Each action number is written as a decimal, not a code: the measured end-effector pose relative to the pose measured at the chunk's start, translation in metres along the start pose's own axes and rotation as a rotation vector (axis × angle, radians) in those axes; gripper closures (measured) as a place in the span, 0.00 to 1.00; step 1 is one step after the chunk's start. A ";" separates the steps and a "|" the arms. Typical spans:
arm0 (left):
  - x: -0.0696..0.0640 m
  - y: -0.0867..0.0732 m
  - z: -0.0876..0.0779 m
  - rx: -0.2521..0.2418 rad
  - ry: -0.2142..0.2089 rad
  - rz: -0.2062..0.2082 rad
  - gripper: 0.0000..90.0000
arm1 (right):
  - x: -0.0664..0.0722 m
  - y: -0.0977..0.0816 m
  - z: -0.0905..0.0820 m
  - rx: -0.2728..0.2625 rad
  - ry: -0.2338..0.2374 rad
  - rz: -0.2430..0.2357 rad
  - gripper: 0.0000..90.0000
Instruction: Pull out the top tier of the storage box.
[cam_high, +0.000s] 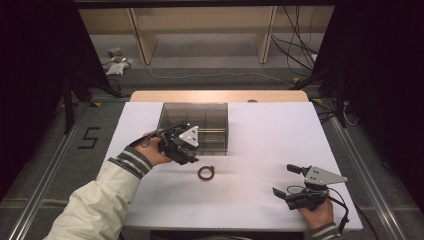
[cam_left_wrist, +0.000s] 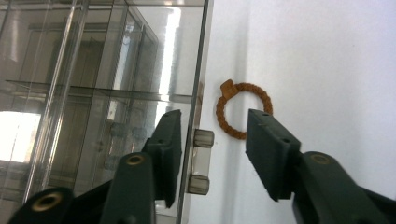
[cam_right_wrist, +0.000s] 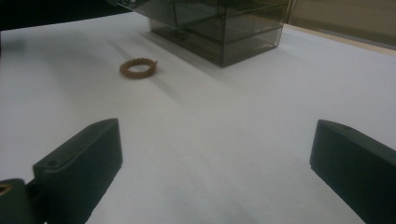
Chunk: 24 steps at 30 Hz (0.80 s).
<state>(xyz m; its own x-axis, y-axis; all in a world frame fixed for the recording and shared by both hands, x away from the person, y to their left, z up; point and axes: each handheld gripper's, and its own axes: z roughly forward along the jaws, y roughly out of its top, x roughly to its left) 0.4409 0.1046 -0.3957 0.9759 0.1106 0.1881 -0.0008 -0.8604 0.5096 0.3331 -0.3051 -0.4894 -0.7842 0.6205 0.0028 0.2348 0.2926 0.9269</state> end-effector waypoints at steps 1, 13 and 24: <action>0.000 0.000 -0.001 -0.006 0.000 -0.008 0.59 | 0.000 0.000 0.000 0.000 -0.001 -0.002 0.04; -0.008 0.002 -0.017 -0.114 0.030 -0.060 0.33 | 0.000 0.000 0.000 -0.001 0.001 -0.001 0.04; -0.015 0.003 -0.024 -0.149 0.060 -0.083 0.32 | 0.000 0.000 0.001 0.001 0.002 -0.003 0.04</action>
<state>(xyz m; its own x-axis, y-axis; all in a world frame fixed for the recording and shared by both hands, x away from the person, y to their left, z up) 0.4216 0.1121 -0.3768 0.9592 0.2115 0.1874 0.0427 -0.7642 0.6436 0.3335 -0.3046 -0.4896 -0.7861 0.6181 0.0004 0.2327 0.2953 0.9266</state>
